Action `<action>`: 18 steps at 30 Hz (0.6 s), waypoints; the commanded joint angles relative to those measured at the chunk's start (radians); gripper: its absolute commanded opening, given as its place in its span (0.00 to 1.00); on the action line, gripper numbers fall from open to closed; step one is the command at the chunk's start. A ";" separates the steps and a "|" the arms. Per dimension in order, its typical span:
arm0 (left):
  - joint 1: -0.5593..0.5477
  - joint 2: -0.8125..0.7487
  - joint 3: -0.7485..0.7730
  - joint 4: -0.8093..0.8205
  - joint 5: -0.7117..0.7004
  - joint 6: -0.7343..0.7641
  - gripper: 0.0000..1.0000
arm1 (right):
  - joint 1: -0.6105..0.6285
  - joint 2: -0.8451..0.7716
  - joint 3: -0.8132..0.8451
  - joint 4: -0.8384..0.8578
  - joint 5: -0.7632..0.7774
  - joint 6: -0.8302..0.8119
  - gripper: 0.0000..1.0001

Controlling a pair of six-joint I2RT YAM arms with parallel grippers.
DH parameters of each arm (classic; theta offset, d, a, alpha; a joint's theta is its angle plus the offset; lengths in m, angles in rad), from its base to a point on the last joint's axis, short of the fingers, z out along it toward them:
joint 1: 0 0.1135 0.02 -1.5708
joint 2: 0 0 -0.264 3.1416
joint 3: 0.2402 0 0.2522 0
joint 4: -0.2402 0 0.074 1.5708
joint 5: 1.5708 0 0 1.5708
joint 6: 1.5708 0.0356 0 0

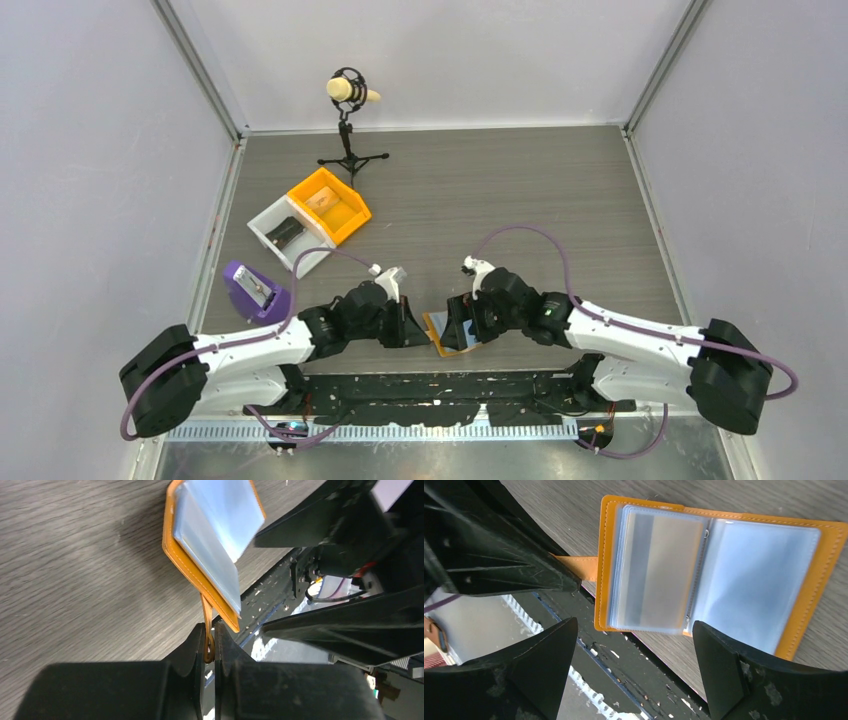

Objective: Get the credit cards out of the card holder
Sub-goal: Remove the credit card from the card holder.

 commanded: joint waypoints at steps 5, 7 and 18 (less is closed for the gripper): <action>-0.007 0.035 0.069 0.055 0.035 0.001 0.00 | 0.056 0.071 0.040 0.105 0.083 0.008 0.93; -0.009 0.041 0.073 0.067 0.031 -0.001 0.00 | 0.059 0.077 0.036 0.105 0.078 0.012 0.93; -0.015 0.074 0.079 0.091 0.028 -0.009 0.00 | 0.063 -0.006 0.046 0.015 0.203 -0.029 0.89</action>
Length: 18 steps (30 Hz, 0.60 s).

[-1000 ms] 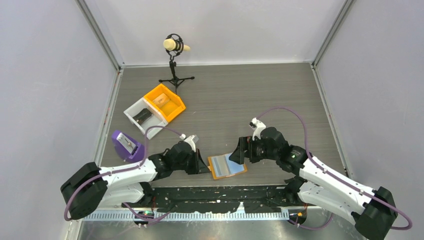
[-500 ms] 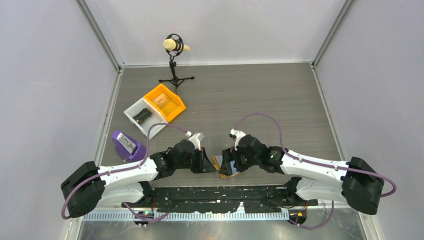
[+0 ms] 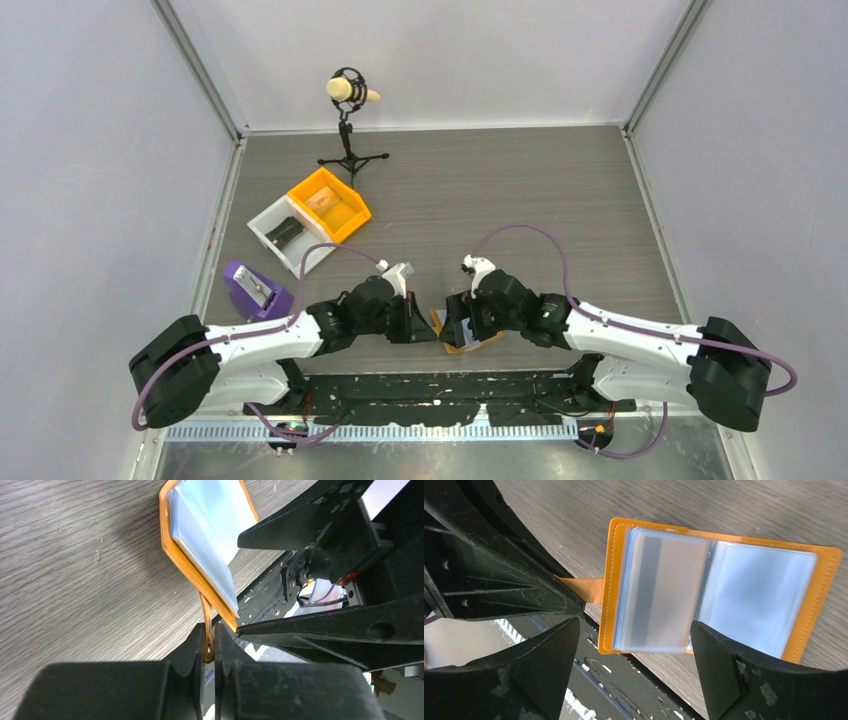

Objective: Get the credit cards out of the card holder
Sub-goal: Remove the credit card from the card holder.

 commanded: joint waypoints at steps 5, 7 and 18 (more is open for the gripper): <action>-0.010 -0.019 0.009 0.023 -0.001 -0.012 0.00 | -0.006 -0.077 0.056 -0.083 0.200 -0.056 0.87; -0.010 -0.024 0.006 0.017 -0.004 -0.011 0.00 | -0.007 -0.063 0.050 -0.069 0.186 -0.058 0.85; -0.018 -0.016 0.016 0.018 -0.007 -0.011 0.00 | -0.007 0.016 0.007 0.041 0.074 -0.053 0.78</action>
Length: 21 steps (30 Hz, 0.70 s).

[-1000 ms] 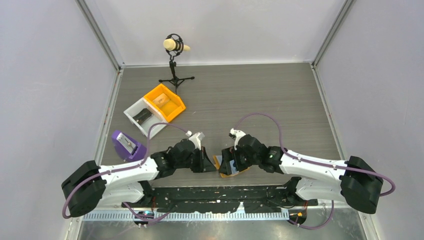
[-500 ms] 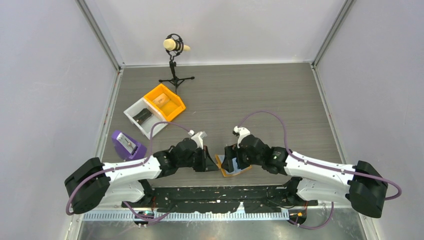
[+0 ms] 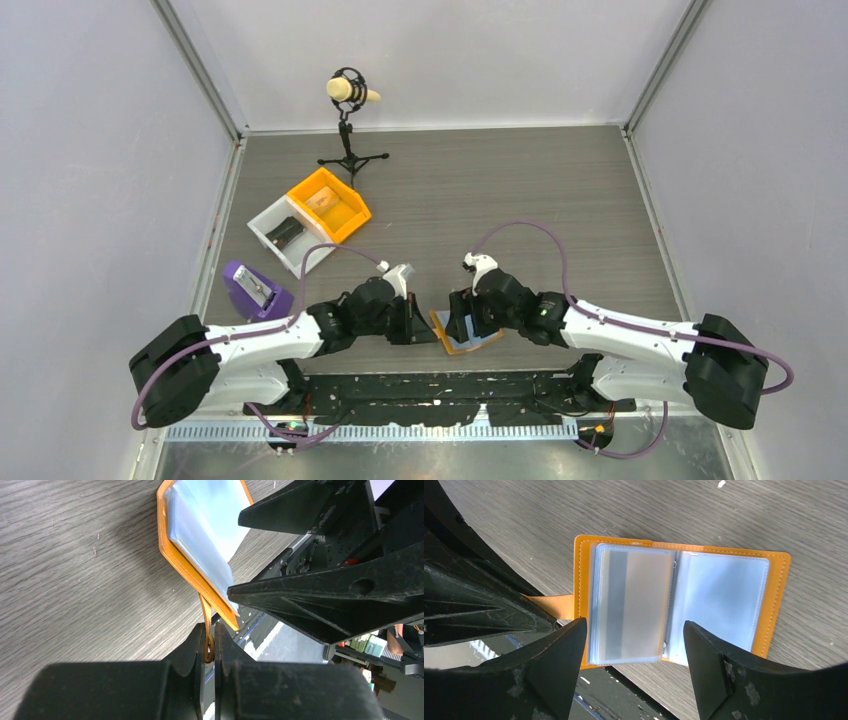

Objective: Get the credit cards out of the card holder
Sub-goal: Remove the credit card from the card holder.

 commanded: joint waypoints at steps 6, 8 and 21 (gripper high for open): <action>-0.011 -0.025 0.014 0.016 -0.010 -0.010 0.00 | 0.000 0.072 -0.018 0.114 -0.072 -0.006 0.79; -0.011 -0.028 0.017 0.007 -0.009 -0.009 0.00 | 0.000 0.084 -0.018 0.111 -0.059 -0.006 0.76; -0.013 -0.049 0.029 -0.071 -0.034 0.014 0.00 | 0.000 -0.010 -0.017 0.046 0.034 -0.018 0.63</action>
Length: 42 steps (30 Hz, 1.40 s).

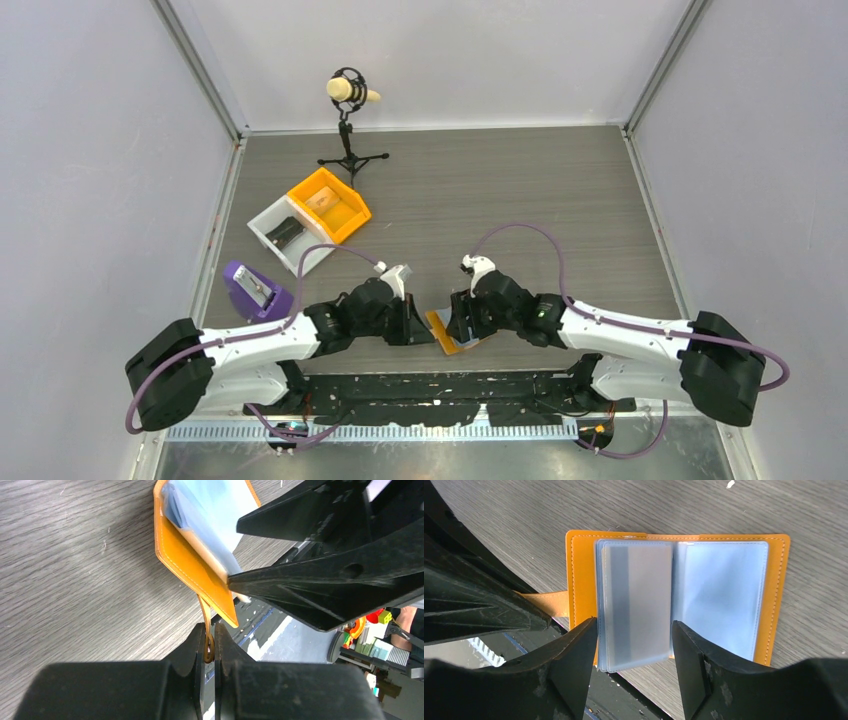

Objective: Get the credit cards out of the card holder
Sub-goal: Remove the credit card from the card holder.

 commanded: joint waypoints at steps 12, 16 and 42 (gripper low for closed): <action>-0.005 -0.039 0.021 -0.067 -0.023 0.027 0.00 | 0.000 -0.094 0.037 -0.100 0.128 -0.039 0.64; -0.006 -0.040 0.016 -0.065 -0.019 0.027 0.00 | -0.001 -0.096 0.045 -0.116 0.150 -0.044 0.63; -0.005 -0.046 0.050 -0.171 -0.054 0.080 0.00 | 0.002 -0.040 0.064 -0.039 0.034 -0.044 0.71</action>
